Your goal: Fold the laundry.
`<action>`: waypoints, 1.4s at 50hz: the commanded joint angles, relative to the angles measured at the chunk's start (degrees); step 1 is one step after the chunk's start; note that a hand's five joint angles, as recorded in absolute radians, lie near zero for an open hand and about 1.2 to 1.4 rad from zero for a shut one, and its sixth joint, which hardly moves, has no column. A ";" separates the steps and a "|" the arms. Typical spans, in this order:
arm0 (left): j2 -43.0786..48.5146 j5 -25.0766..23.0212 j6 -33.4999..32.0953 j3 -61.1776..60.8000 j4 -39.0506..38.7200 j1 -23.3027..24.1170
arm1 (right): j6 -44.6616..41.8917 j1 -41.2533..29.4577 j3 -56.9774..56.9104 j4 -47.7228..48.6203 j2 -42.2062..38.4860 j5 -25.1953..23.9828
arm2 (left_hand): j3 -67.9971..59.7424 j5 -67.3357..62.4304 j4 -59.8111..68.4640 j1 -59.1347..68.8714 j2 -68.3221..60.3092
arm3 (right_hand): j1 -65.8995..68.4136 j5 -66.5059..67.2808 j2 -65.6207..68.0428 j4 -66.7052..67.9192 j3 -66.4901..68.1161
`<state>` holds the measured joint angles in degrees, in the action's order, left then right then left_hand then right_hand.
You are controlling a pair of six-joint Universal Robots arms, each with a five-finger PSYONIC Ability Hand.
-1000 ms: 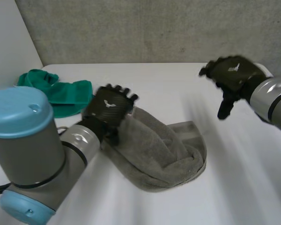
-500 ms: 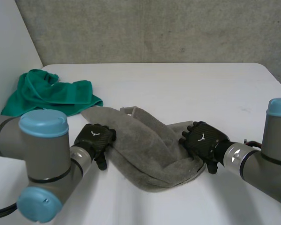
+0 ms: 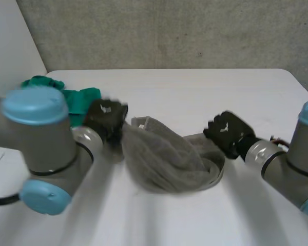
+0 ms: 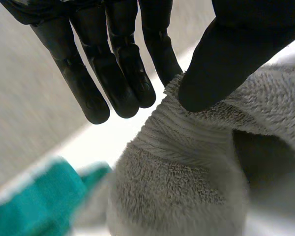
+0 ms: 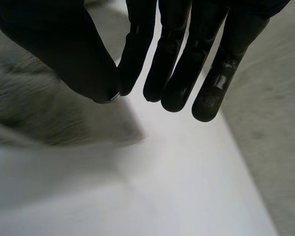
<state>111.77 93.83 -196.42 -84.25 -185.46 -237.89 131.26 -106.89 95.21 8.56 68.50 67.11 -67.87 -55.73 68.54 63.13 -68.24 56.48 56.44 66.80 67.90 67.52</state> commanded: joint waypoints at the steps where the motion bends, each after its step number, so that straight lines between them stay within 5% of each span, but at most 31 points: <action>1: -13.32 -0.22 1.47 0.14 0.28 0.49 | 5.84 0.11 -2.22 -1.96 9.36 0.21 | -12.13 -14.27 11.46 16.87 -11.76 | 23.52 13.56 13.20 12.10 12.48; 5: -15.79 -0.31 1.91 0.06 1.33 1.46 | 6.37 0.19 -4.94 -8.81 11.74 0.92 | -12.13 -14.27 11.46 16.87 -11.76 | 23.52 13.56 13.20 12.10 12.48; 6: -15.79 -0.31 1.91 -0.03 2.20 1.72 | 6.72 0.20 -5.99 -12.57 11.57 1.00 | -12.13 -14.27 11.46 16.87 -11.76 | 0.76 -9.20 -9.55 -10.65 -10.27; 9: -15.44 -0.23 2.00 -0.12 3.79 1.81 | 7.42 0.55 -7.31 -19.34 10.08 0.83 | -12.13 -14.27 11.46 16.87 -11.76 | -38.03 -48.00 -48.35 -49.45 -49.07; 12: -14.21 0.04 2.26 -0.21 5.29 1.99 | 8.57 0.55 -7.76 -22.09 9.02 1.09 | -12.13 -14.27 11.46 16.87 -11.76 | -46.48 -56.44 -56.80 -57.90 -57.52; 28: -17.45 -0.22 6.22 3.30 9.50 2.34 | 25.52 6.70 -7.23 -23.77 -2.49 -0.49 | -12.13 -14.27 11.46 16.87 -11.76 | -46.48 -56.44 -56.80 -57.90 -57.52; 39: -22.02 -0.14 8.41 4.80 11.97 3.48 | 25.71 6.35 -6.44 -16.12 -6.62 -4.00 | -12.13 -14.27 11.46 16.87 -11.76 | -46.48 -56.44 -56.80 -57.90 -57.52; 57: -26.34 0.04 10.18 8.32 13.37 3.83 | 31.68 1.43 -7.31 -6.10 -11.02 -3.21 | -12.13 -14.27 11.46 16.87 -11.76 | -36.82 -46.78 -47.14 -48.24 -47.86; 61: -26.43 0.04 10.26 8.32 13.90 3.92 | 33.53 -0.06 -8.46 -4.26 -12.33 -2.95 | -12.13 -14.27 11.46 16.87 -11.76 | -23.40 -33.36 -33.72 -34.81 -34.43; 64: -27.48 0.13 10.26 8.32 13.99 3.83 | 35.20 -0.86 -9.69 -2.76 -13.56 -1.72 | -12.13 -14.27 11.46 16.87 -11.76 | 3.83 -6.14 -6.49 -7.59 -7.21; 65: -28.18 0.13 10.26 8.32 13.99 3.75 | 36.33 -0.95 -10.56 -2.41 -14.00 -0.94 | -12.13 -14.27 11.46 16.87 -11.76 | 23.32 13.36 13.00 11.91 12.29; 70: -30.12 0.13 10.18 8.40 13.99 3.04 | 37.23 -0.24 -13.37 -2.41 -12.69 2.58 | -12.13 -14.27 11.46 16.87 -11.76 | 23.52 13.56 13.20 12.10 12.48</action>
<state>84.07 93.93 -186.15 -75.91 -171.51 -234.08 166.84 -107.59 85.31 5.67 55.06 65.62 -68.04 -56.11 68.79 63.18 -68.47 55.02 53.15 65.22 64.51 64.32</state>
